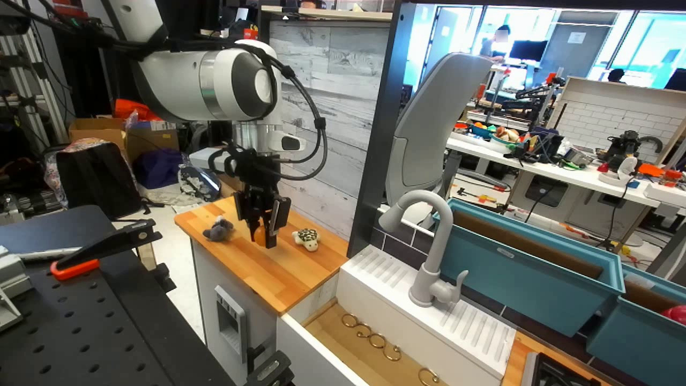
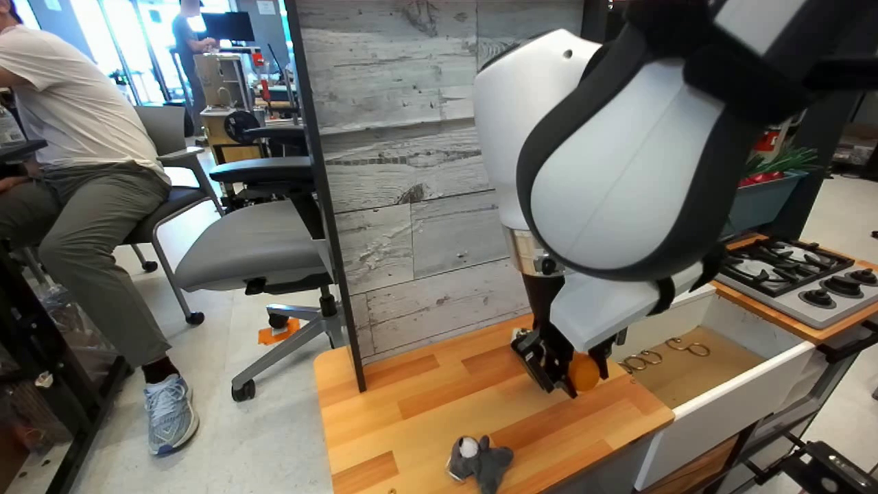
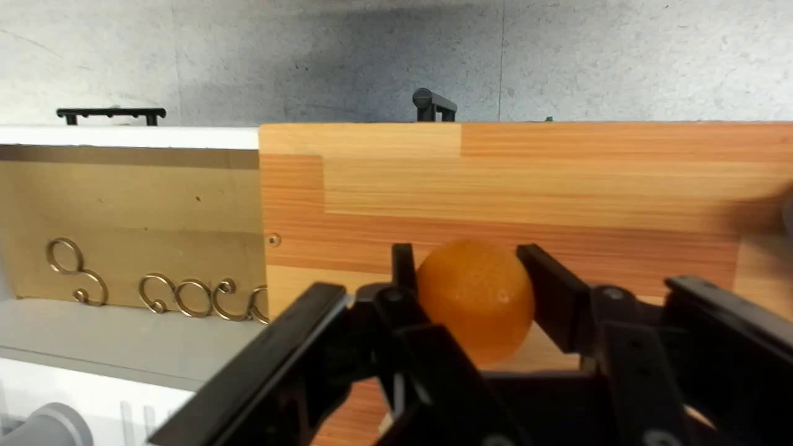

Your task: Move the orange plushie to the right

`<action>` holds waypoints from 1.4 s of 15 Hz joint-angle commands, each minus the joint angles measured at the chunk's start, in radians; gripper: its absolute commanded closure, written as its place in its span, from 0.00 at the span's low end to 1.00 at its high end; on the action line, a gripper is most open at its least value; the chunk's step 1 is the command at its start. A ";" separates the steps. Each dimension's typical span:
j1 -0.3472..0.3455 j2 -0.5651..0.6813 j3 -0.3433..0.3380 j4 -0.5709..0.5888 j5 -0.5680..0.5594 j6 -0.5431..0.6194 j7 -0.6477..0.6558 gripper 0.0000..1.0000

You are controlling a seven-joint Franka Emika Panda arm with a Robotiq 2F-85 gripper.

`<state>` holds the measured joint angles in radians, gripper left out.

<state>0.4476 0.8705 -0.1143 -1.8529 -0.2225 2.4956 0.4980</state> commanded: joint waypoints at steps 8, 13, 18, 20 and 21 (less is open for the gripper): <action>-0.028 0.068 -0.069 0.082 -0.012 -0.188 0.124 0.80; -0.023 0.165 -0.081 0.159 -0.028 -0.221 0.143 0.80; -0.021 0.225 -0.080 0.238 -0.029 -0.281 0.146 0.80; -0.022 0.230 -0.078 0.249 -0.033 -0.294 0.144 0.80; -0.022 0.233 -0.076 0.255 -0.034 -0.298 0.143 0.80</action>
<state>0.4253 1.0642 -0.1910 -1.6577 -0.2322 2.2279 0.6232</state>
